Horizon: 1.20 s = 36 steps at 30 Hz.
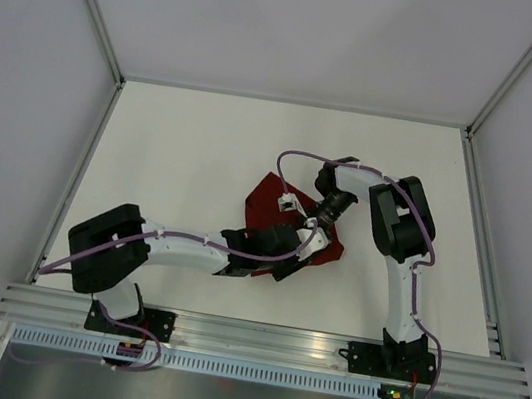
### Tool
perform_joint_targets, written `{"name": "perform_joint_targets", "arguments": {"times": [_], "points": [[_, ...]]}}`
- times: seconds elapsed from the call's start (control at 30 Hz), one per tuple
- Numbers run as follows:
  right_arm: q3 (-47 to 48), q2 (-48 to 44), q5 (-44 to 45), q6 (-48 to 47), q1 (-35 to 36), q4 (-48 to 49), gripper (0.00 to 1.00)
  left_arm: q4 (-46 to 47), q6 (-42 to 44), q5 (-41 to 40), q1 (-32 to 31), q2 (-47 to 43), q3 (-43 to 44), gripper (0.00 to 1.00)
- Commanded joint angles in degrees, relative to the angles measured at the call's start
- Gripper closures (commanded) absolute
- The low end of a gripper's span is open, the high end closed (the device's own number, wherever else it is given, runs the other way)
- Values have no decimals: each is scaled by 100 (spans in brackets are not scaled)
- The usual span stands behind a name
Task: Fold the napkin, place the utensils inside, and roll it up
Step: Roll the napkin at the center of the board.
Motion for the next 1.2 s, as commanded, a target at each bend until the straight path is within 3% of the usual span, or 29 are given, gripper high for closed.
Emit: {"name": "perform_joint_targets", "arguments": {"times": [0.0,0.5,0.77,0.97,1.03,1.1,1.17], "points": [[87,179,147,-180,-34,171,90,529,296,120,-55,292,301,46],[149,232,155,-48,-43,188,90,820,419,348,-55,996,442,48],[193,267,164,14,-43,206,90,609,533,453,-46,1198,529,66],[140,223,112,127,-52,311,90,302,551,822,-2,1392,679,92],[123,180,94,198,-52,355,86,179,533,1191,42,1445,740,98],[79,92,94,461,-60,583,70,29,437,1550,156,1524,811,98],[-44,-145,76,619,-95,915,62,-50,340,1736,278,1559,855,98]]}}
